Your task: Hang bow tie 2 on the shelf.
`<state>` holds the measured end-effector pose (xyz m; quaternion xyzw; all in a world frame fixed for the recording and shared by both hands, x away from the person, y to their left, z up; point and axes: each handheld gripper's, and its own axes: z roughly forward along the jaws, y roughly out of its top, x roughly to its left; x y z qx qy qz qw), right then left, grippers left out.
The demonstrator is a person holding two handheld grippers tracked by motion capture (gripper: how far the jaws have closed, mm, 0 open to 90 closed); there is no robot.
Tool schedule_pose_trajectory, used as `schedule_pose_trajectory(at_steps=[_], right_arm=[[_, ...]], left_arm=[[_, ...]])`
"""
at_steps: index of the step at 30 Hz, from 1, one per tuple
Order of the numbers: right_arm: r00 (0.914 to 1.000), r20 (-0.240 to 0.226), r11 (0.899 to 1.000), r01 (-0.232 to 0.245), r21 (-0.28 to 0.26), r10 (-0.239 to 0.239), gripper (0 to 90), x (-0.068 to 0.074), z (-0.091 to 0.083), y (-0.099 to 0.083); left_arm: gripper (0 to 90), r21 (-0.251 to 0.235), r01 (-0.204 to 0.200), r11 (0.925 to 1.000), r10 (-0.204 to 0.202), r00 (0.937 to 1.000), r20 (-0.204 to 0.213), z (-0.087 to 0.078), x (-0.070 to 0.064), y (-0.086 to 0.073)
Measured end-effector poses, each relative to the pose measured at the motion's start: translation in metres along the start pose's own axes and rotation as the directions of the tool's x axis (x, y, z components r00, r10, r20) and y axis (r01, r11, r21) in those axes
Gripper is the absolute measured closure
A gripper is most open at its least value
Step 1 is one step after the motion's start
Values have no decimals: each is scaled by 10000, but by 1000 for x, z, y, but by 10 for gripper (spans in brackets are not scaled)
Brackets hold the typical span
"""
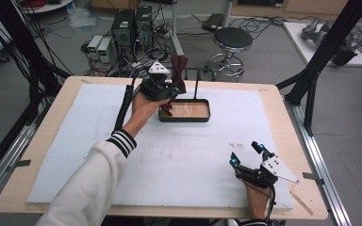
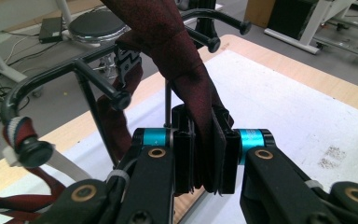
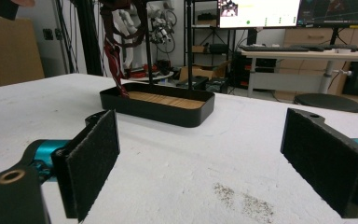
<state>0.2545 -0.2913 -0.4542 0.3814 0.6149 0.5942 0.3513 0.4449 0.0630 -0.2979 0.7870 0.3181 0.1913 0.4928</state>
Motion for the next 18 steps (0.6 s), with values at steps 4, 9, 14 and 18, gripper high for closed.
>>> schedule_pose_trajectory(at_steps=[4,9,14,18], right_arm=[[10000,-12,10000,16,-5,-16,108,0,0,0],[10000,-10,10000,-4,11,4,108,0,0,0],[10000,-12,10000,-23,20,23,108,0,0,0],[10000,-9,10000,-10,13,10,108,0,0,0]], left_arm=[[808,-39,-3,10000,2,9999,-173,-2,4,0],[808,-110,69,9999,-74,9992,-400,-4,9,1],[808,-64,61,10000,-65,9982,-604,-4,12,0],[808,-30,76,10000,-78,9976,-690,-2,15,-1]])
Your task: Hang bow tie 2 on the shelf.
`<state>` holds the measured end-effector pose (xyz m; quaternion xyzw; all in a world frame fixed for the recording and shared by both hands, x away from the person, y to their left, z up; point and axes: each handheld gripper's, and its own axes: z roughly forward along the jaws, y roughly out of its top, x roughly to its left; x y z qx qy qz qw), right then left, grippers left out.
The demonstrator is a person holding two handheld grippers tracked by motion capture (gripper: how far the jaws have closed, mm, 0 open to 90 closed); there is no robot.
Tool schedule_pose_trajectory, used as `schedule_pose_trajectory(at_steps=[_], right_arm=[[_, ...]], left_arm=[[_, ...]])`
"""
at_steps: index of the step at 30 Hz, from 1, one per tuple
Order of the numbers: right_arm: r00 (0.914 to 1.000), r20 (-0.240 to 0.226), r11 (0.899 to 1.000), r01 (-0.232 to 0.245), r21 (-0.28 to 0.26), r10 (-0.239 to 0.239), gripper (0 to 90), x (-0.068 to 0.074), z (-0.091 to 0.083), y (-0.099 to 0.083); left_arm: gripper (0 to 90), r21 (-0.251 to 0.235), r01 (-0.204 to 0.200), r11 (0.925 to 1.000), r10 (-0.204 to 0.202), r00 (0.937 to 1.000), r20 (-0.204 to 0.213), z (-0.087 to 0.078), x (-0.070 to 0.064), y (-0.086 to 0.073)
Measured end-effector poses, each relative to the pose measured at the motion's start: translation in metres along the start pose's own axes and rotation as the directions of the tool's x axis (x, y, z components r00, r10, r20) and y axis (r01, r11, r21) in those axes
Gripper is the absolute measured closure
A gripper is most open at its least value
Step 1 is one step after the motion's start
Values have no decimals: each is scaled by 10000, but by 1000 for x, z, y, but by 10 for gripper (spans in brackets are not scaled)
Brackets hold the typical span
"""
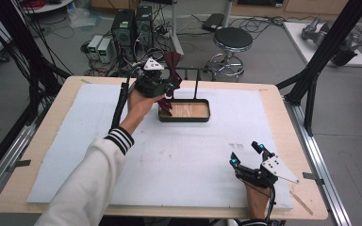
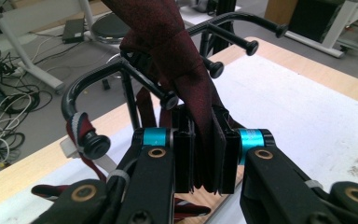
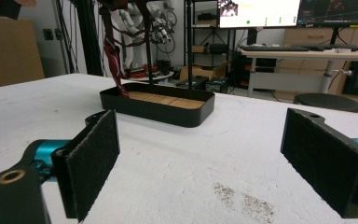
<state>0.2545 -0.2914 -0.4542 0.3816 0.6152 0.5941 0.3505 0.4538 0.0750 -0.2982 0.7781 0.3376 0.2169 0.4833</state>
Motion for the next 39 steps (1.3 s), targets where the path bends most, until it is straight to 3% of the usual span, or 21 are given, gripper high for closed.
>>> schedule_pose_trajectory(at_steps=[12,20,27,35,39], right_arm=[[10000,-7,10000,-8,5,8,108,0,0,0],[10000,-5,10000,6,6,-6,108,0,0,0],[10000,-10,10000,-32,29,32,108,0,0,0],[10000,7,10000,56,-21,-56,108,0,0,0],[10000,12,10000,-1,-9,1,108,0,0,0]], left_arm=[[808,101,248,9996,-245,9994,-264,2,7,-6],[808,316,186,9993,-173,9990,-416,3,8,-10],[808,503,406,9979,-374,9973,-627,5,11,-14],[808,358,728,9967,-696,9940,-842,9,13,-15],[807,464,650,9968,-603,9935,-964,10,13,-16]])
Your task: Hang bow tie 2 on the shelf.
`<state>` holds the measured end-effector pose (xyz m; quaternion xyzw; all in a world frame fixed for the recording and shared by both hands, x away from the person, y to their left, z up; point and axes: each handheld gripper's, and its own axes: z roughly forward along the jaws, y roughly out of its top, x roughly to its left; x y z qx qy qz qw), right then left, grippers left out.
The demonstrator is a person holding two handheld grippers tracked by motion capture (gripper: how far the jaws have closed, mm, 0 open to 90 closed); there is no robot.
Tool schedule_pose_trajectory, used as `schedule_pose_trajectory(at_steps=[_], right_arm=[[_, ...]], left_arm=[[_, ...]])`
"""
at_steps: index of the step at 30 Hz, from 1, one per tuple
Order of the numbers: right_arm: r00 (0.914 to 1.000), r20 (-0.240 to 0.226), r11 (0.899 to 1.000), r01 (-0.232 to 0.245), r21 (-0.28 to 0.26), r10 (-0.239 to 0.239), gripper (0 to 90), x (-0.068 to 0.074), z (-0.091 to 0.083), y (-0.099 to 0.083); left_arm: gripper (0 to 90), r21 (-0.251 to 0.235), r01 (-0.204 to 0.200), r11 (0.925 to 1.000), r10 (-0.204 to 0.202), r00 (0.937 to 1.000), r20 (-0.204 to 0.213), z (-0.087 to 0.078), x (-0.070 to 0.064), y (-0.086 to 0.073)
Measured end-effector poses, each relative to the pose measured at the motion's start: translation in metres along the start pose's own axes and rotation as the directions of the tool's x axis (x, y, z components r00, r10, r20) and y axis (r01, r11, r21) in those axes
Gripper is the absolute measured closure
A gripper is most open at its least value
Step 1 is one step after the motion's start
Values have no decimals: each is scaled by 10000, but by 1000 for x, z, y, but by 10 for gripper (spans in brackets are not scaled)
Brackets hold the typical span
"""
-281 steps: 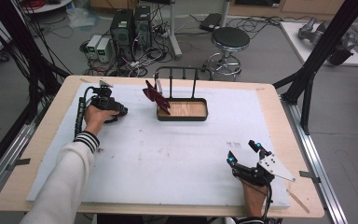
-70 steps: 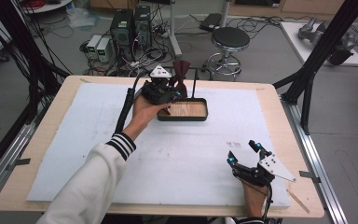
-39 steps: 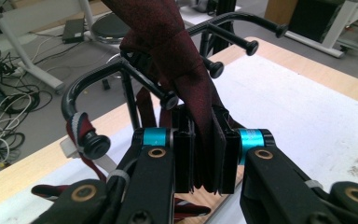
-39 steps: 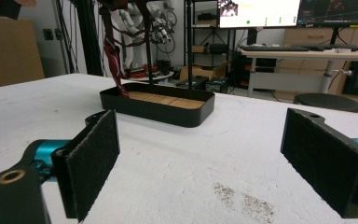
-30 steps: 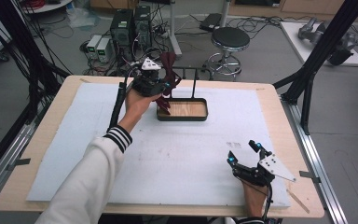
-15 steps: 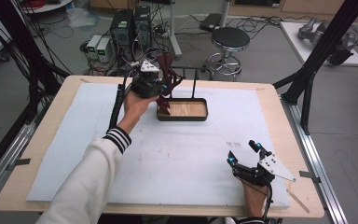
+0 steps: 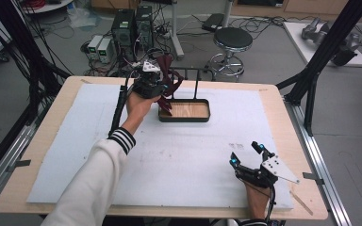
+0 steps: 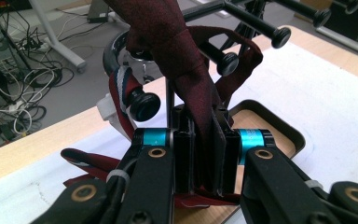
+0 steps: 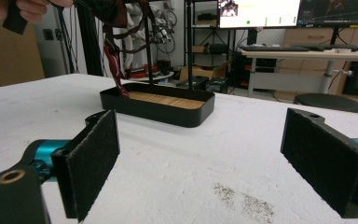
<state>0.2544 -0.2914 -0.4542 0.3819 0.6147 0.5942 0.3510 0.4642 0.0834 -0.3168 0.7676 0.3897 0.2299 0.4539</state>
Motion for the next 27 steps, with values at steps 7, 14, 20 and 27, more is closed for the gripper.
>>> schedule_pose_trajectory(at_steps=[7,14,20,27], right_arm=[[10000,-5,10000,-23,13,23,108,0,0,0],[10000,7,10000,38,-24,-38,108,0,0,0],[10000,1,10000,-21,-34,21,108,0,0,0],[10000,-7,10000,66,-47,-66,108,0,0,0]], left_arm=[[802,27,-24,10000,24,10000,-7,1,-1,0],[769,139,3,9999,-2,10000,-51,0,-1,0],[573,307,104,9995,-112,9996,272,-1,-2,0],[327,346,38,9994,-63,9974,722,-6,-3,-1]])
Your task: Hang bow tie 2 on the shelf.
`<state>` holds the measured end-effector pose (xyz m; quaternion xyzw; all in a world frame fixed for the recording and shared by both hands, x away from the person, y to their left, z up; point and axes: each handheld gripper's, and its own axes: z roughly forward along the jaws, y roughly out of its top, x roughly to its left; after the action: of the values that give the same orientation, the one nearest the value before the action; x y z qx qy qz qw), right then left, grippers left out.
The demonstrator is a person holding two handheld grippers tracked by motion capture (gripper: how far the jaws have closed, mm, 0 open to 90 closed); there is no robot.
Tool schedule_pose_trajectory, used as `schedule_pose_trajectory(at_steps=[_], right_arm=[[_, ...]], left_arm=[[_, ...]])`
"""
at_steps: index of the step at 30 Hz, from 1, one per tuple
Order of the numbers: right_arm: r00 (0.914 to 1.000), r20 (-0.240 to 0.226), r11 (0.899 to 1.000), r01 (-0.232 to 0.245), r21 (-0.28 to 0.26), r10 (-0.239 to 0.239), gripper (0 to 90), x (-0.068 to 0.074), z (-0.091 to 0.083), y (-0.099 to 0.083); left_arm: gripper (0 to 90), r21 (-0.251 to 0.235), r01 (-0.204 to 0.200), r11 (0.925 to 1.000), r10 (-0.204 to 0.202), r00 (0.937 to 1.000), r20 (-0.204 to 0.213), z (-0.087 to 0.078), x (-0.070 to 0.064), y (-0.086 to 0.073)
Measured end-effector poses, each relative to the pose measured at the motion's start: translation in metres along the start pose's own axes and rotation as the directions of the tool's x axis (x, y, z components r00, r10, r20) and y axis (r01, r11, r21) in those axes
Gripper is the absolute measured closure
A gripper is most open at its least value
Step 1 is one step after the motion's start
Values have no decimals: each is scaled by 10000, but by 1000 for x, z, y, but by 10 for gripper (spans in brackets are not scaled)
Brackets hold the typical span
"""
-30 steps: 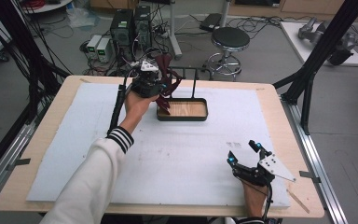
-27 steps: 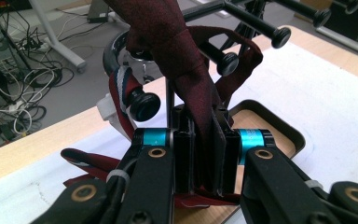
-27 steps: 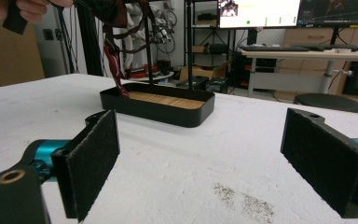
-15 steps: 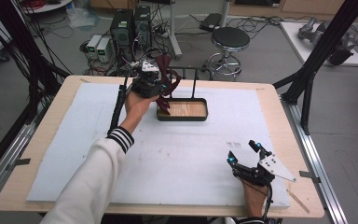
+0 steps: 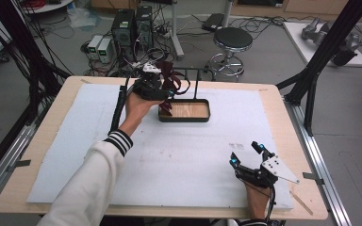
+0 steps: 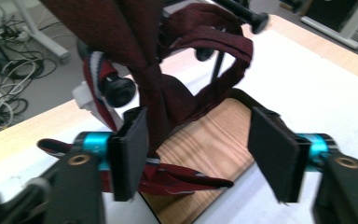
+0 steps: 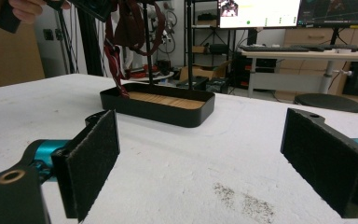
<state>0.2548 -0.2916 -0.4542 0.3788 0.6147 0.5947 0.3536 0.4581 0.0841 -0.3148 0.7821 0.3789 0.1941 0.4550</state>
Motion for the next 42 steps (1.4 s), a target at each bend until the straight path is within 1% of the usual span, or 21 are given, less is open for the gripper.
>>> schedule_pose_trajectory(at_steps=[1,5,9,11,14,16,19,20,22,23,25,28,30,32,33,34,35,37,40,41,42], right_arm=[[10000,-14,10000,-66,36,66,108,1,0,0],[10000,-23,10000,-45,25,45,108,0,0,0],[10000,-43,10000,27,-54,-27,108,0,-1,0],[10000,-60,10000,-39,-23,39,108,1,-1,0],[10000,-53,10000,-23,-55,23,108,1,-1,0],[10000,-40,10000,42,-62,-43,108,0,-1,0],[10000,-45,10000,39,-63,-40,108,1,-1,0],[10000,-45,10000,-14,-46,14,108,1,-2,0],[10000,-23,9999,61,-89,-61,108,0,-1,0],[10000,-22,9999,60,-87,-61,108,0,-2,0],[10000,-21,9999,72,-94,-73,108,1,-1,0],[10000,-34,10000,20,-50,-20,108,1,-2,0],[10000,-33,10000,30,-53,-31,108,1,-2,0],[10000,-8,10000,48,-59,-48,108,1,-2,-1],[10000,-23,10000,28,-53,-28,108,1,-2,0],[10000,-12,9999,73,-97,-73,108,1,-1,0],[10000,-18,10000,-17,-51,17,108,1,-2,0],[10000,-20,10000,40,-52,-40,108,1,-2,0],[10000,7,10000,34,-25,-34,108,2,-1,0],[10000,37,10000,61,-37,-60,108,1,-1,0],[10000,52,10000,53,-31,-53,108,1,-1,0]], left_arm=[[278,-51,-47,10000,47,10000,43,-2,1,-1],[197,-114,-265,9996,266,9996,92,-8,2,-5],[176,-337,-469,9983,474,9988,148,-18,5,-9],[175,-480,-643,9968,649,9978,112,-25,5,-11],[175,-850,-631,9944,657,9975,276,-37,5,-17],[175,-1049,-782,9914,827,9958,391,-46,6,-23],[178,-1134,-1061,9879,1127,9922,536,-62,10,-33],[178,-1229,-1039,9870,1099,9930,435,-68,11,-37],[178,-1480,-916,9847,1003,9936,523,-79,15,-46],[178,-1563,-984,9828,1068,9932,461,-85,17,-51],[178,-1830,-1235,9753,1313,9909,308,-98,20,-63],[178,-2319,-1310,9639,1397,9900,214,-117,23,-84],[178,-2767,-1239,9529,1368,9902,278,-128,26,-98],[175,-3248,-1302,9368,1437,9895,176,-143,30,-115],[175,-3411,-1294,9311,1436,9895,166,-149,33,-123],[170,-3508,-1241,9282,1389,9901,174,-154,35,-130],[163,-3694,-1192,9216,1349,9907,168,-159,36,-138],[163,-4062,-1211,9057,1319,9913,-15,-169,39,-153],[161,-4370,-1192,8915,1198,9925,-262,-180,41,-173],[147,-4506,-1156,8852,1090,9932,-405,-182,42,-180],[134,-4712,-1108,8751,1029,9938,-426,-184,43,-189]])
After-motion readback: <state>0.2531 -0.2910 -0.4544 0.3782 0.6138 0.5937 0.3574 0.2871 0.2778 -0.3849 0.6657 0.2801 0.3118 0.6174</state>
